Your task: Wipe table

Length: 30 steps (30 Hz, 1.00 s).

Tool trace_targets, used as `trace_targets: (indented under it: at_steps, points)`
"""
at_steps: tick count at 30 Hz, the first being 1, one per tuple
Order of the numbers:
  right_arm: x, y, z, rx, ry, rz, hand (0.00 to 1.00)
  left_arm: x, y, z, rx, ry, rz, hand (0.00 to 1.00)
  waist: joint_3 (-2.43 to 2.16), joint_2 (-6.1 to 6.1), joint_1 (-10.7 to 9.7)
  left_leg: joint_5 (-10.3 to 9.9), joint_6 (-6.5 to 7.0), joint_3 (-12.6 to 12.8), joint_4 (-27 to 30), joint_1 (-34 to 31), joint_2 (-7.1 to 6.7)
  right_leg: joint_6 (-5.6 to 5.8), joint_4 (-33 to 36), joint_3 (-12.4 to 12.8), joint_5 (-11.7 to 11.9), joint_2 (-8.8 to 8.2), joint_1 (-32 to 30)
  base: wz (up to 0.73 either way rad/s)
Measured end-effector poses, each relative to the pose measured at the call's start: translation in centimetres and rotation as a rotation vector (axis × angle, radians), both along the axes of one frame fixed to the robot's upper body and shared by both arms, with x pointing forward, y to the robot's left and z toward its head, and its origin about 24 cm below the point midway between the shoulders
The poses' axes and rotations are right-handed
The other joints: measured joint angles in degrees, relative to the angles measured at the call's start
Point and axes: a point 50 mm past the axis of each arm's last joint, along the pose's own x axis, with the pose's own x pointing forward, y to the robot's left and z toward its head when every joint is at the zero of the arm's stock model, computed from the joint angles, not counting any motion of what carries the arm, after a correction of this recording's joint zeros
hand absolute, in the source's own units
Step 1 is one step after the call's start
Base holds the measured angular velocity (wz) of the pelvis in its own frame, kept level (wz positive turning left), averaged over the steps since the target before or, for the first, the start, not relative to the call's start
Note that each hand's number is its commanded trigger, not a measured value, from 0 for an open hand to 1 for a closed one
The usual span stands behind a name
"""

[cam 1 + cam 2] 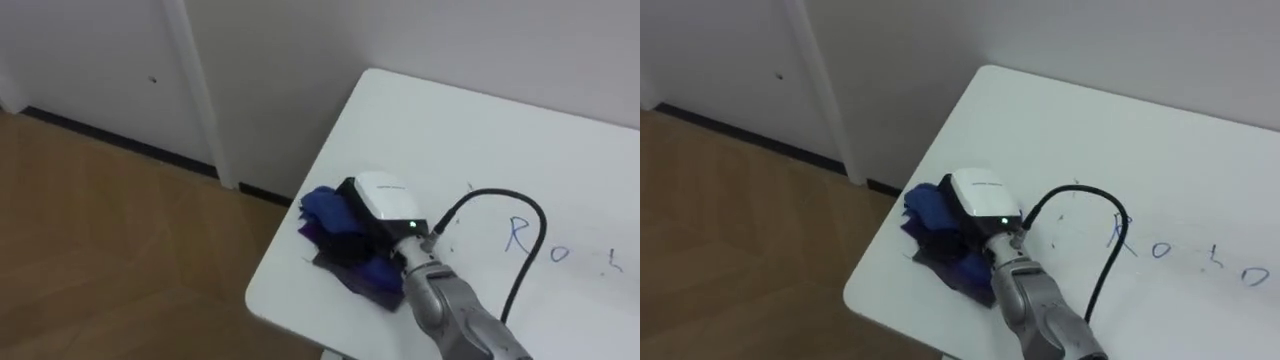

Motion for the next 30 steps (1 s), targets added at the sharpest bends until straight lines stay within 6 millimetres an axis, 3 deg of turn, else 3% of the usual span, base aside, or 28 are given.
trace_targets:
  at_steps: [1,5,8,10,13,19,22,25,30]
  points:
    - [-0.1,-0.4,-0.3,0.004,-0.009,-0.015,1.00,0.0,0.2,0.0,0.005,0.001,0.001,0.00,-0.23,-0.38,-0.10,0.00,0.00,-0.16,0.04,-0.03,-0.03,0.00,0.04,-0.07,0.00,-0.03,0.03,0.08]
    - [-0.7,-3.1,-1.1,-0.002,-0.044,-0.111,1.00,-0.7,0.3,0.0,0.017,0.013,0.008,0.00,-0.44,-0.69,-1.04,0.04,0.07,-0.42,0.13,0.17,-0.30,0.11,-0.09,-0.13,-0.06,-0.30,0.22,0.10]
    - [-1.6,-7.5,-1.5,-0.025,-0.076,-0.254,1.00,-0.8,0.8,0.1,0.037,0.005,0.034,0.00,-0.61,-1.08,-1.54,0.23,0.38,-0.45,0.13,-0.04,-0.57,0.28,-0.06,-0.02,-0.06,-0.56,0.01,0.01]
    - [-2.7,-11.3,-2.1,-0.035,-0.071,-0.407,1.00,-1.1,1.6,0.3,0.062,0.002,0.066,0.00,-0.89,-1.43,-2.97,0.29,0.48,-0.32,0.10,0.16,-0.73,0.52,0.00,0.09,-0.10,-0.70,0.17,0.00]
    - [-4.1,-15.4,-2.7,-0.026,-0.061,-0.616,1.00,-1.6,2.2,0.4,0.098,-0.001,0.090,0.00,-1.34,-2.24,-4.87,0.32,0.54,-0.21,0.08,0.15,-0.72,0.60,0.07,0.08,-0.05,-0.73,0.45,-0.01]
    - [-7.7,-22.7,-3.3,-0.002,0.013,-1.003,1.00,-3.3,3.2,0.7,0.122,0.011,0.174,0.00,-1.32,-2.72,-8.14,0.13,0.76,0.37,0.61,0.46,-0.66,0.71,0.21,-0.15,0.02,-0.76,1.23,0.02]
    - [-9.4,-24.8,-3.2,-0.033,0.034,-1.092,1.00,-4.5,3.6,0.8,0.133,0.035,0.197,0.00,-1.22,-2.62,-8.86,-0.07,0.87,0.08,0.29,1.84,-0.65,0.76,0.16,0.11,0.00,-0.70,2.49,0.02]
    - [-10.8,-25.5,-3.3,-0.053,0.053,-1.131,1.00,-4.9,3.7,0.8,0.133,0.049,0.200,0.00,-1.19,-2.65,-9.07,-0.07,0.87,0.10,0.61,2.11,-0.64,0.76,0.42,0.23,0.00,-0.73,2.72,-0.01]
    - [-10.7,-25.5,-3.1,-0.075,0.054,-1.120,1.00,-5.1,3.5,0.7,0.119,0.062,0.196,0.00,-1.04,-2.48,-8.67,-0.11,0.88,0.20,1.13,2.61,-0.60,0.76,1.07,0.19,-0.01,-0.82,2.79,-0.01]
